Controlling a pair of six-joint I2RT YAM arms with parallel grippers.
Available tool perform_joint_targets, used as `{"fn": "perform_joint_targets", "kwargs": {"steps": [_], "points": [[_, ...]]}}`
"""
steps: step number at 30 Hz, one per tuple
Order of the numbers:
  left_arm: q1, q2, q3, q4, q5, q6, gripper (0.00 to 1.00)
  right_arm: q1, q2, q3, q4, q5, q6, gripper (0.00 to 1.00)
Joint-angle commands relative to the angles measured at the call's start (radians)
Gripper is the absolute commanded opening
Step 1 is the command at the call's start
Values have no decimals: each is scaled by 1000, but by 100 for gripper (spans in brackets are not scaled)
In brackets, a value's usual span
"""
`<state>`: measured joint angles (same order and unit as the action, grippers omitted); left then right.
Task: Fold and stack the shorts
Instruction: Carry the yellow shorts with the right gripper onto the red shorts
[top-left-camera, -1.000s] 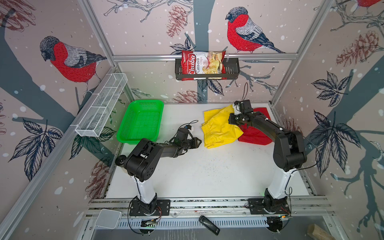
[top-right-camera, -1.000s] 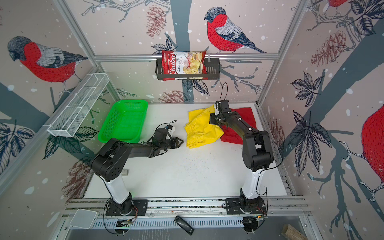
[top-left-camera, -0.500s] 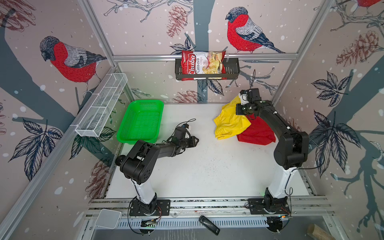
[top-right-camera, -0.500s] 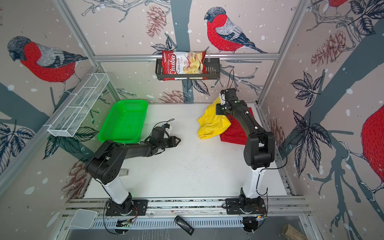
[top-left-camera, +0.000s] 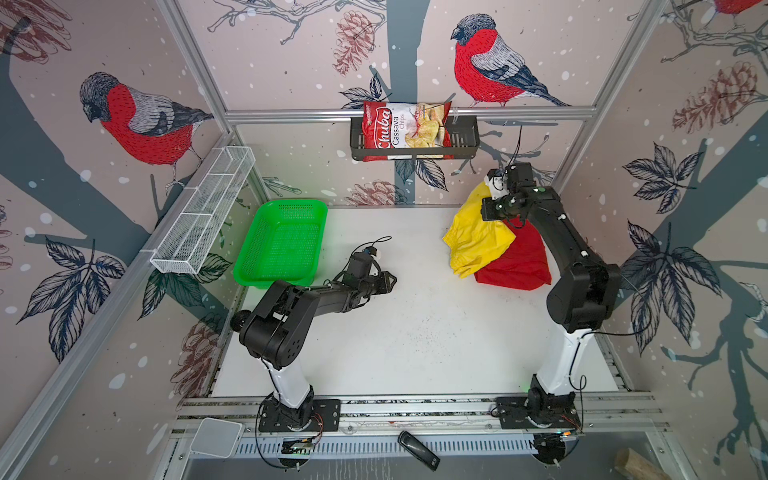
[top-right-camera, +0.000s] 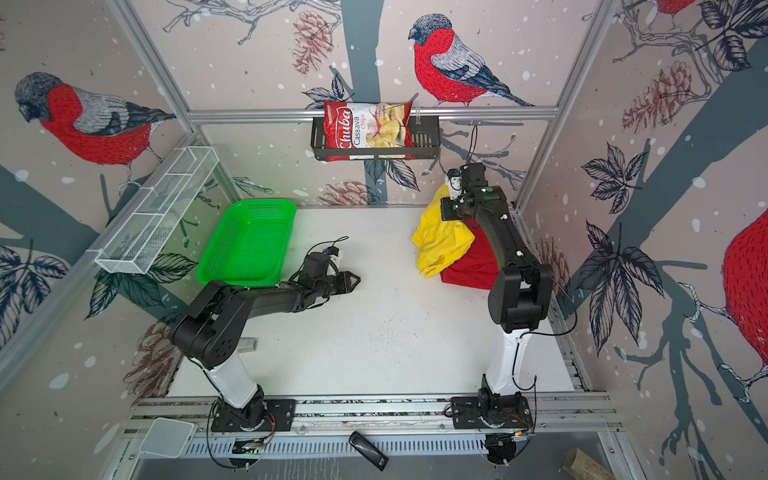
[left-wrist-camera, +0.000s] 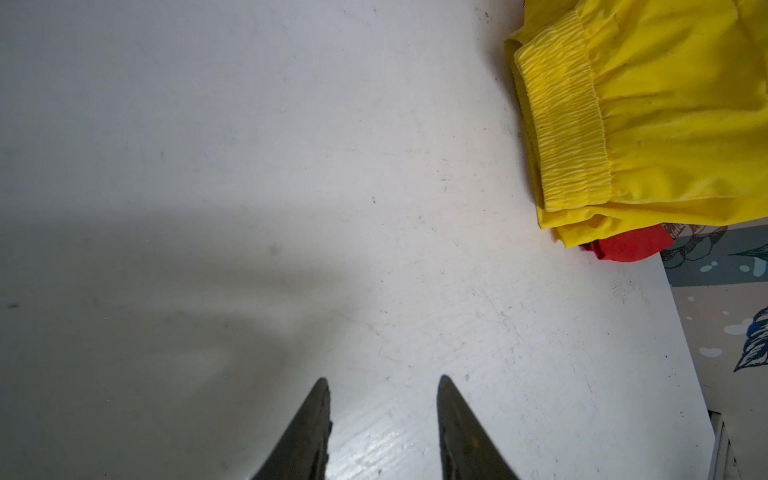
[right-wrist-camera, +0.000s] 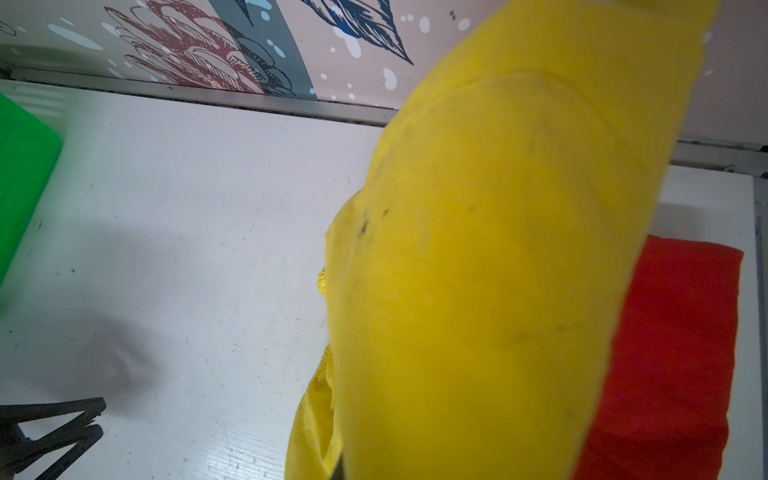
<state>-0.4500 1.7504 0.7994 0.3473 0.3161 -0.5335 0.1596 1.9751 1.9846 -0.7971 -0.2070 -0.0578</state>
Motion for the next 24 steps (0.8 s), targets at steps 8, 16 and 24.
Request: {"fn": "perform_joint_targets", "kwargs": {"steps": [8, 16, 24], "points": [[0, -7, 15, -12, -13, 15, 43, -23, 26, 135, -95, -37, -60, 2], [2, -10, 16, -16, -16, 18, 43, -40, 18, 201, -125, -70, -71, 2], [0, -8, 14, -13, -14, 16, 43, -68, 12, 203, -143, -81, -83, 3]]}}
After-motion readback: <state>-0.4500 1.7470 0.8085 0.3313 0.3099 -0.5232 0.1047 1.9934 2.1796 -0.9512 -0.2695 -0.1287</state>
